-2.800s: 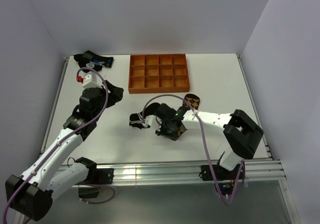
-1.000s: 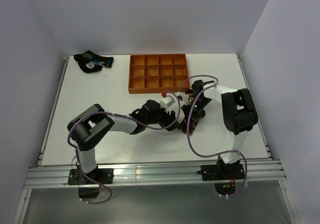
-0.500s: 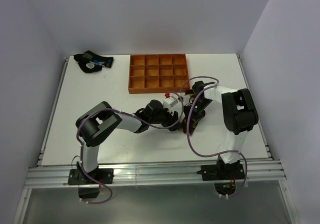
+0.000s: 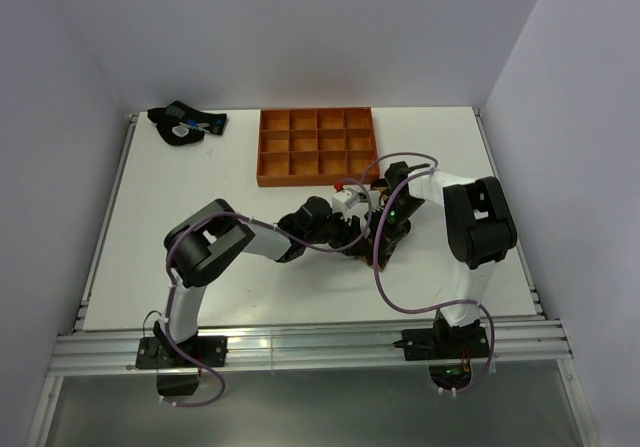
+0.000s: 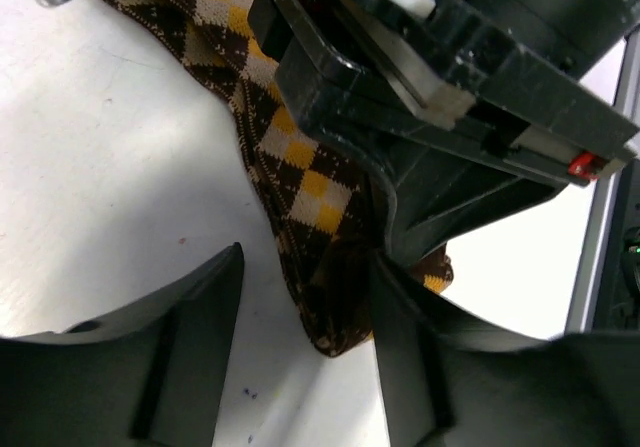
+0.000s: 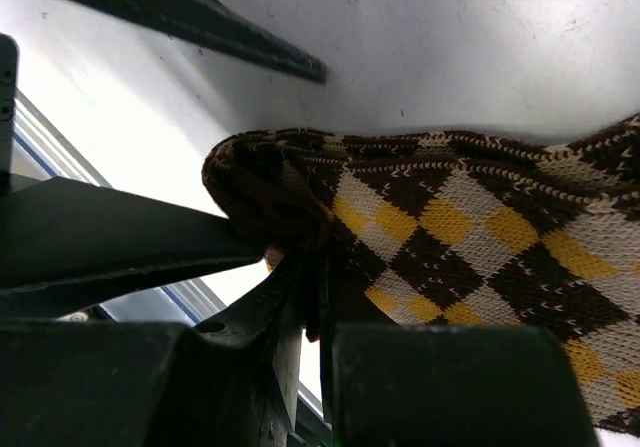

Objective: Roll the socks
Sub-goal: Roll the sock at the center of the board.

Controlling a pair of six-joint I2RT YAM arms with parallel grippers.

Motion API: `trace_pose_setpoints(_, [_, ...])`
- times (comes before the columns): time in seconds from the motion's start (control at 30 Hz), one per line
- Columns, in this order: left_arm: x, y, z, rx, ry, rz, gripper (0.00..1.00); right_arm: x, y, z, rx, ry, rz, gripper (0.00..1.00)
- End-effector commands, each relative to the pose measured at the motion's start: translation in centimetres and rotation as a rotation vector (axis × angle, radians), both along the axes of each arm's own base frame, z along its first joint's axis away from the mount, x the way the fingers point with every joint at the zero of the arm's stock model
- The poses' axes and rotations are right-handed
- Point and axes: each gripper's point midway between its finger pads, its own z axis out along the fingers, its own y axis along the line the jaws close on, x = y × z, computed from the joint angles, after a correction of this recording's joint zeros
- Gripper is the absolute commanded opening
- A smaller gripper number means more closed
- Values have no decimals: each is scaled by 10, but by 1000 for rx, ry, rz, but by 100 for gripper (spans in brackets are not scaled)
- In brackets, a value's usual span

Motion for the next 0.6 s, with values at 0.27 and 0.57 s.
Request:
trace_pose_setpoints(0.27, [-18,-3,-18,26,94,-34,26,12,-13,-12,-77,-69,-17,0])
trace_pose_setpoints(0.57, [2,19,-32,167,147,233,0,31,-19,3,-103,-200,-4,37])
